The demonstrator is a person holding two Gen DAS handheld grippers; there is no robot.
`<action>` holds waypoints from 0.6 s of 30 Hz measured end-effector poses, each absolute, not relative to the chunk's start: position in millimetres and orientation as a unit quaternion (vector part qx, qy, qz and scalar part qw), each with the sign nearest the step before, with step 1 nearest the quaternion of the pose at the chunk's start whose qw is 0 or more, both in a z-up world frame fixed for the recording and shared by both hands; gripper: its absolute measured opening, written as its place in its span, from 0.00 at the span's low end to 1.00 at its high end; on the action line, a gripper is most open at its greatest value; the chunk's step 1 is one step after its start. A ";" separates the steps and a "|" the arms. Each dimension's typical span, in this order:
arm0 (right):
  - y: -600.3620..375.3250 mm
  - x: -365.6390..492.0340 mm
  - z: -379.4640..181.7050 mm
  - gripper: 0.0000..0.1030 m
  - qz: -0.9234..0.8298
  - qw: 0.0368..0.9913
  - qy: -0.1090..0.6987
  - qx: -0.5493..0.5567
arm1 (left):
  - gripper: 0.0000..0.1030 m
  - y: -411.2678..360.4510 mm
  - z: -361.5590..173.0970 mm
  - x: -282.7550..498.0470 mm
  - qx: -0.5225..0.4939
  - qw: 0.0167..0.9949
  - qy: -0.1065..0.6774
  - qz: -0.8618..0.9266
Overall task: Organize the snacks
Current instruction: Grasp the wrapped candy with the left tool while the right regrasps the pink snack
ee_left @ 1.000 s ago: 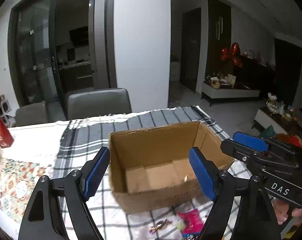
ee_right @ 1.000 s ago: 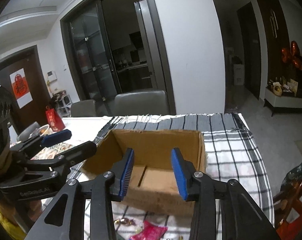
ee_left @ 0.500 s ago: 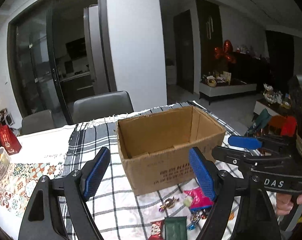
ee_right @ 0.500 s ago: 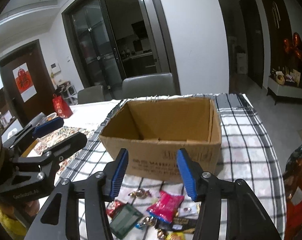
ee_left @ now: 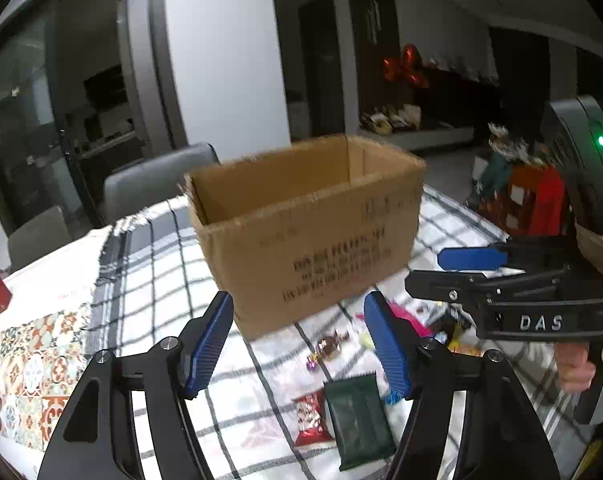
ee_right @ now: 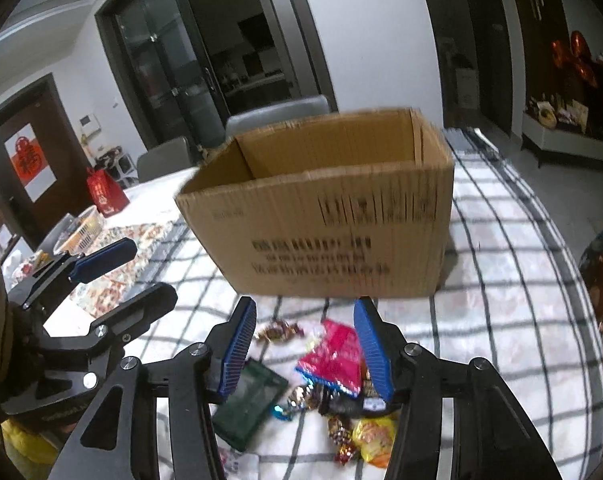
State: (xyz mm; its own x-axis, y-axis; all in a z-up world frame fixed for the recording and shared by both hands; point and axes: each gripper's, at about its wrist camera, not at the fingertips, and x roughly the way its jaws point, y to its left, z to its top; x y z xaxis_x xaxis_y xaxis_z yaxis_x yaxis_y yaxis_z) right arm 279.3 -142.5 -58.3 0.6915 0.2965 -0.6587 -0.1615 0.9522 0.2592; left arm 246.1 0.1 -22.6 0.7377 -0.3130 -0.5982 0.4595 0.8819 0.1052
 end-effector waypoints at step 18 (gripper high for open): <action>-151.5 305.6 -119.1 0.51 0.092 0.883 0.438 0.144 | 0.49 -15.3 -97.5 292.0 0.133 0.865 0.398 -0.274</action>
